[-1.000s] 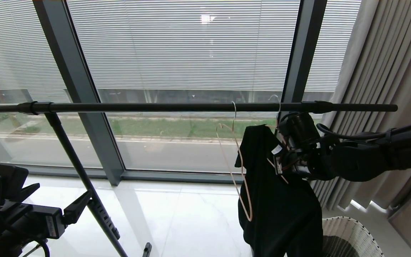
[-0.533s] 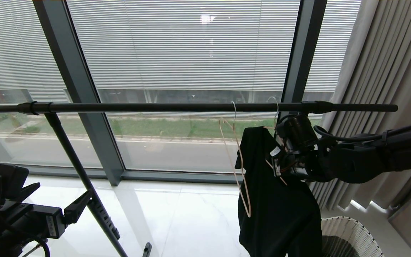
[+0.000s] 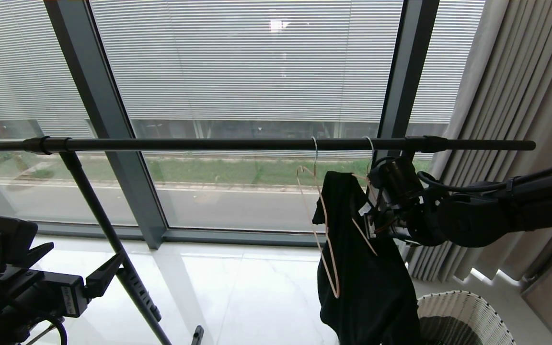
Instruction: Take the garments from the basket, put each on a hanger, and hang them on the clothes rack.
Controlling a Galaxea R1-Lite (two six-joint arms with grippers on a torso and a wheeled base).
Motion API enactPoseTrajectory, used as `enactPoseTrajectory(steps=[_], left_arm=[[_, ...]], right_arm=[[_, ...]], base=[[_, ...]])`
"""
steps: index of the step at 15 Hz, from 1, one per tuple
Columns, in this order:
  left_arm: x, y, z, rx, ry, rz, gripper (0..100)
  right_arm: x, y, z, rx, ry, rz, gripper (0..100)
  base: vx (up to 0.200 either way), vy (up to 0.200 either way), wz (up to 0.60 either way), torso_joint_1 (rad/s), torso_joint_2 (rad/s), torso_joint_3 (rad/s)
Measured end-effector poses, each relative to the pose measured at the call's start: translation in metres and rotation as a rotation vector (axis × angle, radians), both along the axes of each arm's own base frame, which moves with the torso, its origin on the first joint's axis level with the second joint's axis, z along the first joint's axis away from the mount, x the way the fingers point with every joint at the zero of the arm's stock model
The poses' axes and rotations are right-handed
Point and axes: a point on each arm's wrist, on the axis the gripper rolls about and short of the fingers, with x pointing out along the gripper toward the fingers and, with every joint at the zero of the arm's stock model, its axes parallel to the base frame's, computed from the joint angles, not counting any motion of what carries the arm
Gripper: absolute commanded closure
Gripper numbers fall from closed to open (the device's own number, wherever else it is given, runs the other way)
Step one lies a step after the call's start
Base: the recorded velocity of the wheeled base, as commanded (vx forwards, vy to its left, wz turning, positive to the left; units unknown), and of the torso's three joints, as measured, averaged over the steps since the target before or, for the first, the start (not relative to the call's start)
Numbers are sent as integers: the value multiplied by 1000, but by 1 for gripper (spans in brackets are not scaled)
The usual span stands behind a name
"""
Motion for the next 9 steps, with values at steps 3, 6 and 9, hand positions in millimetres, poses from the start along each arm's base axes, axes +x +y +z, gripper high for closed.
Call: enactPoseTrajectory(steps=[3,6,9], left_arm=[[0,0,0,-1,1,0,0],[0,0,-1,-1,4,1,0],[0,0,0,-2,3,3,0]], right_arm=[[-4,1,6,10,-14,7,0],[-17,0,26,40,-54,29,0],[-39,-16,51,61,-84,35,0]], base=[[0,0,0,0,0,0],[0,0,0,0,0,0],[0,0,0,0,0,0]])
